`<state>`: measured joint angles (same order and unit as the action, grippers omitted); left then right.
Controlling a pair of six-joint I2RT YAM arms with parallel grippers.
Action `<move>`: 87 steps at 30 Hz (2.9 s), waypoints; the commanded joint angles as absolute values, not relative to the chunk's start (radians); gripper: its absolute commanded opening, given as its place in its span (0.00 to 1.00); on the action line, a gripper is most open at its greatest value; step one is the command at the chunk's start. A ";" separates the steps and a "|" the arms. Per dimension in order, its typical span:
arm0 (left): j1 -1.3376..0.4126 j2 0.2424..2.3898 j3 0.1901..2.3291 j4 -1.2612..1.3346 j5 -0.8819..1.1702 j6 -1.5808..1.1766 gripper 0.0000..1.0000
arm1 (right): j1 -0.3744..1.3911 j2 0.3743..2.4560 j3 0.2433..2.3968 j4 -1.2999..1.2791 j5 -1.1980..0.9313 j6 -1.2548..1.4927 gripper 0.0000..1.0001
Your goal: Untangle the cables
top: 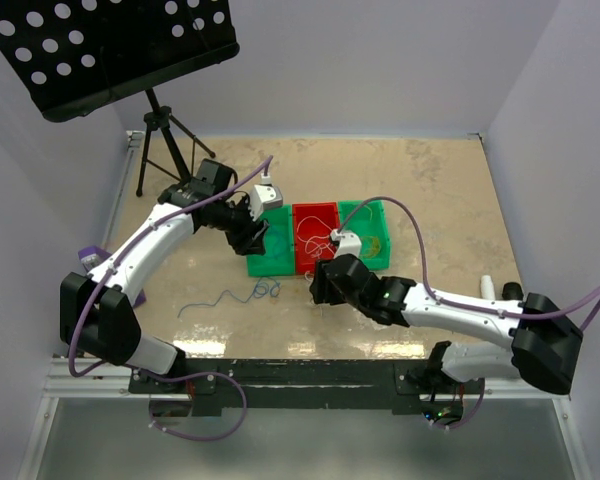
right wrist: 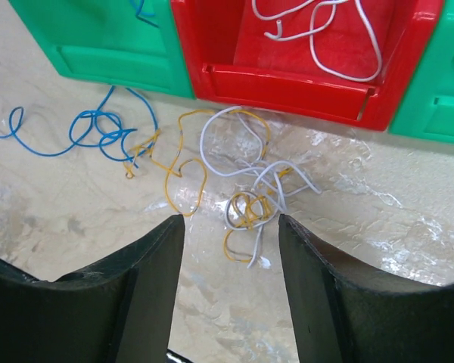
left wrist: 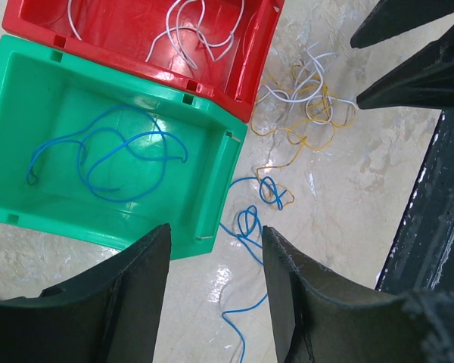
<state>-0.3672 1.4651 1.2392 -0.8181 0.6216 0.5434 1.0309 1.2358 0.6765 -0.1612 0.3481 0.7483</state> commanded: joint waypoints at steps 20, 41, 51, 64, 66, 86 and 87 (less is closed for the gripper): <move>-0.360 1.463 1.239 -0.827 0.661 0.563 0.56 | 1.032 1.413 0.804 -0.071 0.558 0.733 0.00; -0.360 1.415 1.193 -0.769 0.879 0.566 0.65 | 1.043 0.997 1.034 -0.163 0.433 0.669 0.00; -0.365 1.331 1.042 -0.611 1.135 0.529 1.00 | 1.043 1.000 1.055 -0.117 0.384 0.686 0.00; -0.374 1.364 0.894 -0.106 1.109 0.169 1.00 | 1.043 0.996 1.080 -0.071 0.325 0.704 0.00; -0.374 1.365 0.871 -0.031 1.092 0.129 1.00 | 1.043 0.996 1.080 -0.057 0.308 0.712 0.00; -0.376 1.460 0.973 -0.414 1.146 0.459 0.00 | 1.043 1.000 1.236 -0.127 0.441 0.654 0.00; -0.376 1.462 0.974 -0.431 1.120 0.477 0.00 | 1.043 1.006 1.265 -0.150 0.471 0.638 0.00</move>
<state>-0.3744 1.4597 0.9245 -0.2890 1.1572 0.3012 1.0409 1.0088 1.1385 -0.1173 0.3546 0.7006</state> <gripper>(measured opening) 0.018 0.010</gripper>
